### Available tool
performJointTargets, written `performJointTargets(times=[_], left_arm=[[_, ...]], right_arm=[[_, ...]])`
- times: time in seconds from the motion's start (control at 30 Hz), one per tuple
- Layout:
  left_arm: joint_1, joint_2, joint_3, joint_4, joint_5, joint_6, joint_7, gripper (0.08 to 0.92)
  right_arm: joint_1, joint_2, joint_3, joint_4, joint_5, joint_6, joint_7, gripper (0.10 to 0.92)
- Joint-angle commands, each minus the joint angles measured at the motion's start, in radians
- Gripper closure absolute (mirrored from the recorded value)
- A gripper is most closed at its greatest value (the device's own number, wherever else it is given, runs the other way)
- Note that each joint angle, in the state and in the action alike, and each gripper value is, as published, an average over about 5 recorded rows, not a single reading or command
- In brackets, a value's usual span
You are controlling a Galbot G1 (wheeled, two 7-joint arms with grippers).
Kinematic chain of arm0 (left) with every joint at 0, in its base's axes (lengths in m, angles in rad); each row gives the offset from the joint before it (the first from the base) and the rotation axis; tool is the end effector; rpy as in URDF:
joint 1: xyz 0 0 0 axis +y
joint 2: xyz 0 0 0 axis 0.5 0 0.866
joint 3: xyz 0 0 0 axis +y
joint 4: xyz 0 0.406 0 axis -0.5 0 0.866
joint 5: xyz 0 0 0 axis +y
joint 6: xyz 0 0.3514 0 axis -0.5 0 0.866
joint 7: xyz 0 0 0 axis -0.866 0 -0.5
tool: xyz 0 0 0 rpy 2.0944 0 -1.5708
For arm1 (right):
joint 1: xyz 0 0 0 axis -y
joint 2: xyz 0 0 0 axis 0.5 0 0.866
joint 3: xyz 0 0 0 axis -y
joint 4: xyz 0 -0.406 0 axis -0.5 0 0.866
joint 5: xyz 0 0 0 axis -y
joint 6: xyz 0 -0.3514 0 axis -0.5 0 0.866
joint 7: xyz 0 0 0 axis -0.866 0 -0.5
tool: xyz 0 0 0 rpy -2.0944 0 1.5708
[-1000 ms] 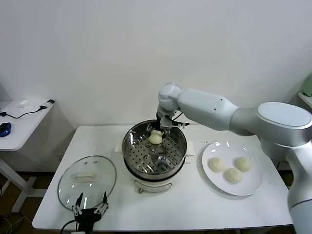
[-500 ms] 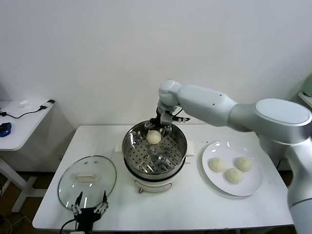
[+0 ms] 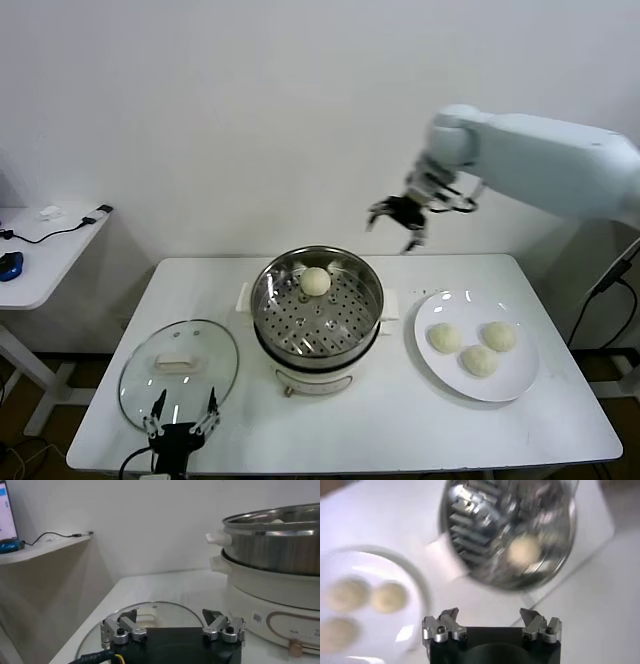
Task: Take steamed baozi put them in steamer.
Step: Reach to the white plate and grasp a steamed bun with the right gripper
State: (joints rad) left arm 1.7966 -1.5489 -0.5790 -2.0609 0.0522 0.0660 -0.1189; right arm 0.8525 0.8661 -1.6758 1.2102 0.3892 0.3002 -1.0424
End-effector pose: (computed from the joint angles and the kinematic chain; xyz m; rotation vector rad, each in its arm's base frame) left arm 0.0630 0.0224 -0.3867 0.2088 -2.8100 -0.1714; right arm 0.6076 -0.1407 0.0031 1.6963 -1.1248 1.7814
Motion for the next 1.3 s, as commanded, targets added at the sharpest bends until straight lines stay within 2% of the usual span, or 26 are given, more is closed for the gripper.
performJointTargets(times=[0.03,0.2,0.53,0.93,1.3], left_arm=[[0.0,-0.005,-0.001,-0.001,-0.001,0.001,0.0,0.177],[0.0,-0.009,-0.005,0.005,-0.001,0.002,-0.001,0.177],[-0.006,-0.017,-0.006,0.019,-0.001,0.009,-0.001,0.177],[-0.014,-0.018,-0.012,0.027,-0.002,0.012,0.002,0.177],[-0.018,-0.02,-0.009,0.027,-0.004,0.012,0.002,0.177]], right_arm=[[-0.022,-0.288,-0.191,0.177,0.161,-0.383,0.065,0.203],[-0.165,-0.273,-0.11,0.165,0.147,-0.492,0.12,0.203],[-0.463,-0.17,0.148,-0.03,0.084,-0.523,0.146,0.203],[-0.582,-0.081,0.245,-0.138,0.078,-0.53,0.185,0.203],[-0.602,-0.052,0.282,-0.162,0.035,-0.54,0.194,0.208]])
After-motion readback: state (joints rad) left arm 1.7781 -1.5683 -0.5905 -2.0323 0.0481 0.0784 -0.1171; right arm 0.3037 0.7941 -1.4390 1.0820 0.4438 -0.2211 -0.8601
